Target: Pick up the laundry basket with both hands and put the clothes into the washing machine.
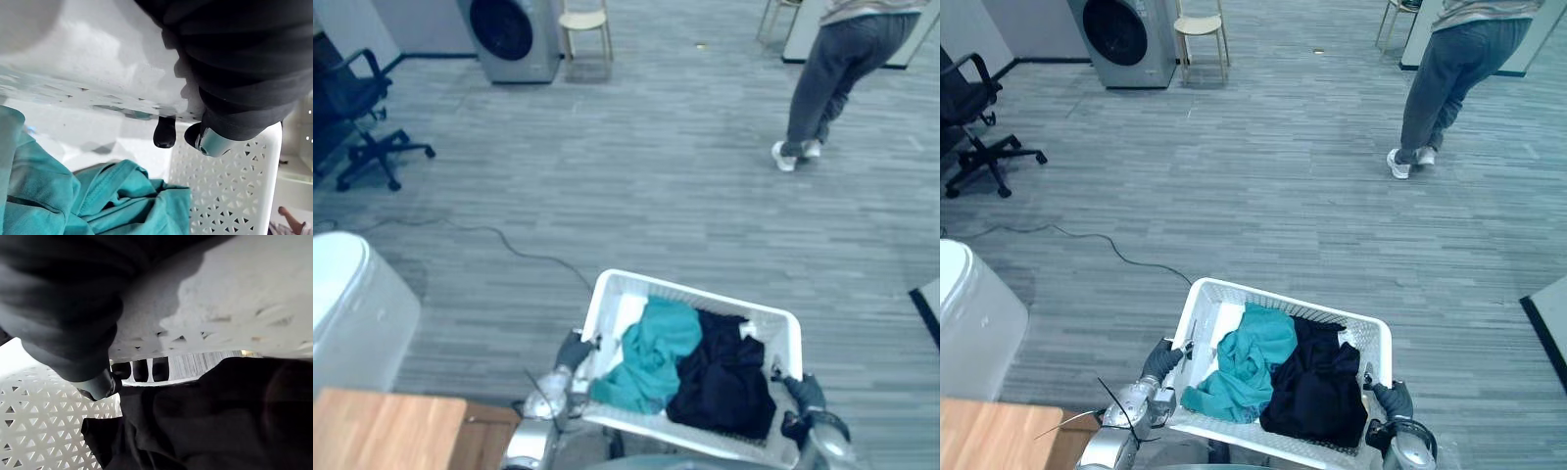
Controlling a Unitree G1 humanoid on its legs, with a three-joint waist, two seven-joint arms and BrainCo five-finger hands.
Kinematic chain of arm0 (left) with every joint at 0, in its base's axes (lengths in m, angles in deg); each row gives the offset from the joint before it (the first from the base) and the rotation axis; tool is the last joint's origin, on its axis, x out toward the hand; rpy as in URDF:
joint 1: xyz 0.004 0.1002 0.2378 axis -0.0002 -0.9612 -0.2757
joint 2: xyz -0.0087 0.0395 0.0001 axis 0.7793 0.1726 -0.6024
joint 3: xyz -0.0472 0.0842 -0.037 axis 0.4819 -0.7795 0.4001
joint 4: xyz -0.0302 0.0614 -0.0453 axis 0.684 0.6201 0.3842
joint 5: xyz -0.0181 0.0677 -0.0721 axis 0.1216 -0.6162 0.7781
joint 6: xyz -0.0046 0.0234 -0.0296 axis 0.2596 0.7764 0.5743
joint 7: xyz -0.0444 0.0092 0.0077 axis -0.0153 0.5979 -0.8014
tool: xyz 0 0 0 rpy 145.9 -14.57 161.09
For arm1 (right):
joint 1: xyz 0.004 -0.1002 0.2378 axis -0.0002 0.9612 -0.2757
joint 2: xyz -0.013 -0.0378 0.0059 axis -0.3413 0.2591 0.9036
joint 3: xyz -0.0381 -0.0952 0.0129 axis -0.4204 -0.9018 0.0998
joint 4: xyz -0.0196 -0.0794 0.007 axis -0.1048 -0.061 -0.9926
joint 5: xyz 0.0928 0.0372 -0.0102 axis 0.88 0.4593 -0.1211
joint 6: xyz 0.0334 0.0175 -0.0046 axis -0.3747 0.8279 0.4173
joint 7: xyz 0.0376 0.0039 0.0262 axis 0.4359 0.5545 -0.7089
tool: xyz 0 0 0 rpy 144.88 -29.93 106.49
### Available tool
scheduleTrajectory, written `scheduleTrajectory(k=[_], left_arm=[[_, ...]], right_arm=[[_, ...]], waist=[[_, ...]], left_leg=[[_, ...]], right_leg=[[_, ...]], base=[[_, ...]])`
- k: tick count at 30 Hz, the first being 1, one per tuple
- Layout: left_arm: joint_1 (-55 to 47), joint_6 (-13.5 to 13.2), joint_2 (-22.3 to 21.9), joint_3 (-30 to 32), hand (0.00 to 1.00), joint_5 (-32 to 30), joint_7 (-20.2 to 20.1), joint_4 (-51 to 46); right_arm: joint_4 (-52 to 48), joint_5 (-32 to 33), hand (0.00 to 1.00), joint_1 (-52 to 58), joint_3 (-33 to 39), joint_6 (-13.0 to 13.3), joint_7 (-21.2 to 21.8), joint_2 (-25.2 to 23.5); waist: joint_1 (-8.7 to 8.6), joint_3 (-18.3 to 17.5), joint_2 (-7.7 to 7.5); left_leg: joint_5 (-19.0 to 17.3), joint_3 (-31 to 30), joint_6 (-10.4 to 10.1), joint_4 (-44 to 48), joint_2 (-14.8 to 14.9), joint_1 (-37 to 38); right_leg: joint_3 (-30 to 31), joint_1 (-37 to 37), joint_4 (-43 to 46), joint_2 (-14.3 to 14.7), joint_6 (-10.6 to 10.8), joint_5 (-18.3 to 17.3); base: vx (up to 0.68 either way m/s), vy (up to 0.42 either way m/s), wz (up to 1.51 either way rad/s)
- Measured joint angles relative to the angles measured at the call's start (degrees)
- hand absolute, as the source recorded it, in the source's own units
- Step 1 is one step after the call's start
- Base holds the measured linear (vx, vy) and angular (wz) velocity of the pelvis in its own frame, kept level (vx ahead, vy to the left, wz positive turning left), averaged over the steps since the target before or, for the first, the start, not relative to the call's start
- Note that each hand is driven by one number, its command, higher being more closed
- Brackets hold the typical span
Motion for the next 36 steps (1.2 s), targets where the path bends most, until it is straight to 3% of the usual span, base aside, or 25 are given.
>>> scheduleTrajectory(k=[3,5,7,8,9,10,11,13,14,15,16,18,21,22,24,25,26,27,28,29,30,31,32,33,36], left_arm=[[1.8,-0.2,0.1,0.3,1.00,0.0,1.1,-0.6],[2.9,-0.2,0.1,0.0,1.00,0.0,1.1,-1.0],[3.1,-0.6,0.1,-0.6,1.00,0.0,0.9,-1.8],[3.1,-0.6,0.1,-0.6,1.00,0.0,0.9,-1.7],[3.0,-0.5,-0.1,-0.7,1.00,-0.1,1.0,-1.4],[2.7,-0.5,-0.6,-0.8,1.00,-0.1,1.0,-1.1],[3.1,-0.5,-1.0,-0.8,1.00,-0.1,1.0,-0.9],[3.5,-0.1,-1.2,-0.9,1.00,-0.3,1.0,-0.5],[3.3,-0.1,-1.5,-0.8,1.00,-0.3,0.9,0.0],[2.5,-0.2,-1.7,-0.3,1.00,-0.3,0.9,-0.3],[2.0,-0.5,-1.8,0.0,1.00,-0.3,0.8,-0.7],[-0.3,-1.4,-2.2,1.1,1.00,-0.2,0.8,-2.4],[-1.8,-1.6,-2.4,1.9,1.00,0.0,0.8,-3.2],[-2.1,-1.6,-2.5,2.1,1.00,0.0,0.8,-3.4],[-3.0,-1.6,-3.4,2.3,1.00,0.0,0.9,-4.9],[-2.9,-1.6,-3.6,2.3,1.00,0.0,0.9,-5.1],[-3.2,-1.3,-3.5,2.1,1.00,0.0,1.0,-5.2],[-3.0,-1.0,-3.3,2.1,1.00,0.0,1.3,-5.0],[-2.9,-0.7,-3.3,2.4,1.00,-0.1,1.3,-5.2],[-3.0,-0.8,-2.8,2.4,1.00,-0.1,1.3,-5.8],[-4.2,-0.8,-1.5,1.9,1.00,-0.1,1.4,-6.4],[-4.8,-0.9,-0.7,1.3,1.00,-0.1,1.4,-6.4],[-3.3,-0.4,0.0,1.5,1.00,-0.1,1.4,-5.9],[-2.7,-0.2,-0.2,1.4,1.00,-0.1,1.4,-5.9],[-1.3,-0.1,-1.0,0.7,1.00,-0.2,1.4,-5.9]], right_arm=[[-2.0,-0.5,1.00,-0.7,0.1,0.0,-0.1,-0.7],[-4.5,-0.5,1.00,0.3,0.8,0.1,-0.3,-1.1],[-7.2,-0.5,1.00,1.7,1.9,0.6,-0.3,-2.0],[-7.2,-0.5,1.00,1.8,1.9,0.7,-0.3,-2.1],[-7.1,-0.5,1.00,2.0,1.9,0.7,-0.4,-1.9],[-6.9,-0.5,1.00,2.0,1.9,0.7,-0.5,-1.4],[-6.7,-0.5,1.00,2.0,2.0,0.6,-0.5,-0.9],[-6.8,-0.4,1.00,2.1,2.4,0.1,-0.5,-1.0],[-7.0,-0.4,1.00,2.6,2.1,-0.1,-0.5,-0.7],[-8.9,-0.4,1.00,3.8,1.6,-0.1,-0.5,-0.6],[-9.8,-0.4,1.00,4.2,1.2,-0.1,-0.5,-0.5],[-10.9,-0.4,1.00,4.0,-0.1,-0.1,-0.6,0.3],[-11.4,-0.6,1.00,3.4,-1.8,-0.3,-1.8,1.0],[-11.4,-0.6,1.00,3.2,-2.2,-0.4,-2.0,1.3],[-11.6,-1.7,1.00,2.1,-2.1,-0.6,-2.3,2.1],[-11.7,-1.8,1.00,1.9,-1.9,-0.6,-2.4,2.1],[-11.6,-2.2,1.00,2.2,-1.9,-0.7,-2.7,1.8],[-11.6,-2.8,1.00,2.1,-1.8,-0.8,-2.8,1.4],[-11.4,-2.8,1.00,1.3,-1.5,-1.1,-2.8,1.1],[-11.3,-3.3,1.00,0.8,-1.3,-1.4,-2.7,0.3],[-11.6,-3.6,1.00,3.1,-1.5,-1.1,-2.6,-1.0],[-11.3,-3.7,1.00,3.7,-1.5,-0.6,-2.5,-1.4],[-10.5,-3.8,1.00,3.5,-0.6,-0.5,-2.5,-2.6],[-10.6,-3.8,1.00,2.9,-0.6,-0.6,-2.5,-2.5],[-12.3,-3.1,1.00,3.7,0.7,-0.4,-2.1,-2.1]], waist=[[0.03,0.3,1.16],[-0.25,0.8,1.86],[-0.68,1.0,2.50],[-0.75,1.0,2.54],[-1.25,0.2,2.46],[-1.51,-0.4,3.68],[-1.77,-1.0,5.42],[-1.80,-0.7,5.79],[-1.64,-0.5,6.42],[-1.17,-0.6,6.60],[-0.94,-0.5,6.65],[1.27,0.1,6.75],[5.04,0.3,6.33],[5.06,0.3,6.26],[4.94,0.2,5.73],[4.96,0.1,4.99],[4.89,-0.9,2.82],[4.31,-2.2,0.91],[3.38,-0.9,0.84],[3.91,0.0,2.42],[3.90,-1.6,-0.90],[4.16,-2.6,-2.48],[1.61,-3.4,-5.08],[1.75,-2.7,-4.70],[1.42,-0.1,3.10]], left_leg=[[-1.5,-0.3,0.3,-4.5,-0.2,7.9],[-3.5,-1.5,0.0,-6.0,0.9,11.0],[-7.5,-2.6,-1.3,-6.2,2.7,15.0],[-8.6,-2.9,-1.6,-6.2,2.8,16.2],[-10.3,-3.7,-2.1,-6.6,3.7,18.0],[-10.5,-4.3,-2.2,-6.7,4.6,18.7],[-9.6,-6.4,-3.7,-3.2,6.6,17.7],[-5.7,-8.3,-6.2,7.6,7.4,15.2],[0.3,-10.0,-8.9,20.7,8.2,10.7],[11.4,-11.5,-11.6,36.1,9.6,4.4],[12.7,-11.5,-12.2,43.7,10.3,1.0],[9.4,-9.5,-9.0,60.4,12.9,-10.0],[1.7,-5.2,-6.9,49.7,13.6,-17.6],[0.8,-4.6,-7.0,44.7,13.6,-18.6],[1.4,-1.2,-8.0,17.4,13.3,-19.3],[4.0,-0.4,-8.3,13.2,12.8,-19.7],[7.0,1.9,-8.5,12.3,10.6,-19.1],[6.4,3.2,-4.1,14.1,8.5,-18.1],[4.1,3.0,-0.5,22.2,10.3,-19.7],[2.7,3.9,2.2,33.9,12.6,-22.9],[2.9,4.3,-0.2,24.3,8.3,-19.5],[-2.1,4.2,-0.7,17.6,5.1,-14.0],[-3.0,3.2,0.3,14.4,1.5,-10.8],[-3.4,3.3,0.4,13.3,0.8,-8.5],[-3.5,1.6,0.5,2.7,2.7,7.6]], right_leg=[[-5.9,-5.9,2.8,-0.5,-5.7,-4.5],[-7.6,-9.1,-5.5,0.3,-6.2,-6.0],[-10.5,-9.4,-27.0,0.8,-5.2,-2.1],[-10.6,-9.6,-31.2,0.8,-5.6,-0.1],[-10.2,-9.5,-35.6,1.6,-6.7,7.2],[-10.7,-9.3,-34.9,2.3,-7.1,7.6],[-12.5,-9.2,-32.8,2.8,-8.6,5.3],[-14.5,-8.3,-27.8,2.7,-11.7,3.2],[-15.3,-4.3,-27.6,2.7,-13.1,1.7],[-15.0,0.2,-29.6,2.7,-13.7,-0.2],[-14.6,2.6,-30.8,2.9,-14.1,-1.5],[-10.0,12.8,-37.5,4.2,-15.2,-6.1],[-4.3,19.7,-39.8,2.6,-17.0,-10.8],[-3.6,20.7,-39.9,2.1,-17.0,-12.0],[-2.2,24.6,-41.2,-1.0,-16.9,-16.3],[-2.1,25.5,-41.8,-2.4,-16.3,-17.1],[-1.8,26.8,-42.6,-5.2,-13.5,-17.5],[-0.5,27.1,-40.0,-7.9,-10.4,-16.1],[1.0,27.4,-36.3,-7.5,-6.3,-12.8],[2.2,27.8,-30.9,-4.5,-4.6,-8.8],[1.8,24.1,-18.2,-5.2,1.1,-4.4],[1.2,19.0,-6.9,-5.7,4.7,3.9],[0.8,12.4,4.6,-6.1,3.0,6.1],[0.5,9.3,8.1,-5.9,1.9,5.2],[-4.4,-2.8,7.4,-0.3,-4.5,-6.1]], base=[[0.39,0.111,-0.09],[0.52,0.032,0.20],[0.56,-0.053,0.24],[0.58,-0.074,0.25],[0.50,-0.065,0.21],[0.63,-0.084,0.21],[0.64,-0.121,0.24],[0.65,-0.149,0.26],[0.65,-0.142,0.29],[0.64,-0.119,0.28],[0.62,-0.078,-0.01],[0.60,-0.009,-0.46],[0.65,0.136,-0.84],[0.54,0.173,-0.59],[0.63,0.225,-0.42],[0.69,0.268,-0.34],[0.77,0.261,-0.19],[0.82,0.245,-0.09],[0.87,0.242,-0.14],[0.75,0.285,-0.20],[0.67,0.276,-0.26],[0.62,0.194,0.35],[0.54,0.049,0.37],[0.70,0.060,0.25],[0.72,0.106,-0.11]])
